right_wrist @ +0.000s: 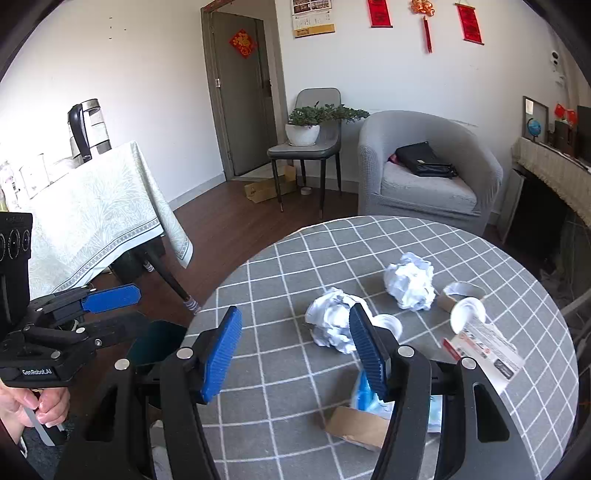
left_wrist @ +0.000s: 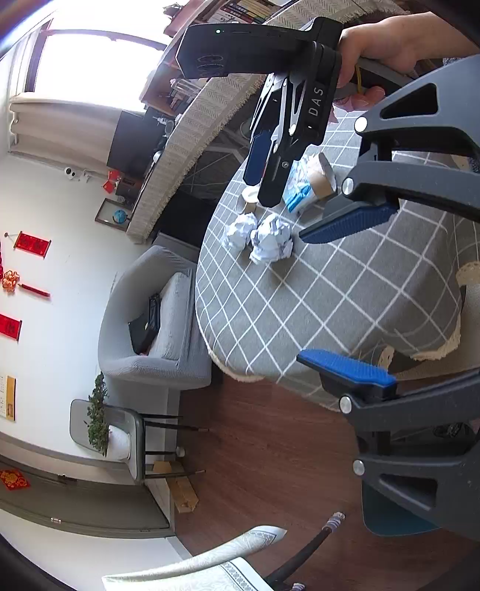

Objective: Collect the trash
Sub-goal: 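Move both open grippers back over the table, then grasp the brown tape roll with the left gripper while the right gripper grasps the SanDisk card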

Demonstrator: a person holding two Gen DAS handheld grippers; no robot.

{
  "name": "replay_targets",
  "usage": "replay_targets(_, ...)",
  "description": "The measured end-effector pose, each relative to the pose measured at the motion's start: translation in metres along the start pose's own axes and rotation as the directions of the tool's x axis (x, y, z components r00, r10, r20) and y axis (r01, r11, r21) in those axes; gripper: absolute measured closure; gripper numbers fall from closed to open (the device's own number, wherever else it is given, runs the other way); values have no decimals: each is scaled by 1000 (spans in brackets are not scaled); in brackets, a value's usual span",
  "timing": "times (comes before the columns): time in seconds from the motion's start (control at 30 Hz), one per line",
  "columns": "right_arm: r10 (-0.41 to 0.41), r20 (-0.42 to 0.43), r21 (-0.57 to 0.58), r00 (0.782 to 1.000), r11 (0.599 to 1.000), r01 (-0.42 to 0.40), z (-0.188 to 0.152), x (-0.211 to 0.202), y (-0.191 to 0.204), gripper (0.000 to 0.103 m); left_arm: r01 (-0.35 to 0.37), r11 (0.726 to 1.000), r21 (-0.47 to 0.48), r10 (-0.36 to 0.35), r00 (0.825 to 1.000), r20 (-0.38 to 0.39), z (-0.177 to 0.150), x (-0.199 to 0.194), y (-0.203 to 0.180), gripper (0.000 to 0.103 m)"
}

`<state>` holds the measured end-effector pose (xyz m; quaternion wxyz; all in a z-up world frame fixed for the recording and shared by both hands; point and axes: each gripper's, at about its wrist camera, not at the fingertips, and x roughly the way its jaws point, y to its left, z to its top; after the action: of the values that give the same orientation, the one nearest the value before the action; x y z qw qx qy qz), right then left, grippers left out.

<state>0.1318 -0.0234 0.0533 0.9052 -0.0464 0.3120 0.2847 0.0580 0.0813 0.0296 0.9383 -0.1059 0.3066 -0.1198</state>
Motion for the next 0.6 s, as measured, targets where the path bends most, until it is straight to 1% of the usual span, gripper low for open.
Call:
replay_targets(0.13, -30, 6, -7, 1000, 1000, 30, -9, -17, -26, 39, 25, 1000, 17, -24, 999, -41, -4, 21, -28, 34)
replay_targets(0.23, -50, 1, 9, 999, 999, 50, -19, -27, -49, 39, 56, 998, 4, -56, 996, -73, -6, 36, -46, 33)
replay_targets(0.33, -61, -4, 27, 998, 998, 61, -30, -37, -69, 39, 63, 998, 13, -62, 994, -89, -8, 49, -62, 31)
replay_targets(0.47, -75, -12, 41, 997, 996, 76, -41, -46, -88, 39, 100, 995, 15, -98, 988, -120, -12, 68, -87, 26)
replay_targets(0.6, -87, -24, 49, 996, 995, 88, -52, -54, -104, 39, 104, 994, 19, -100, 984, -148, -18, 85, -108, 22)
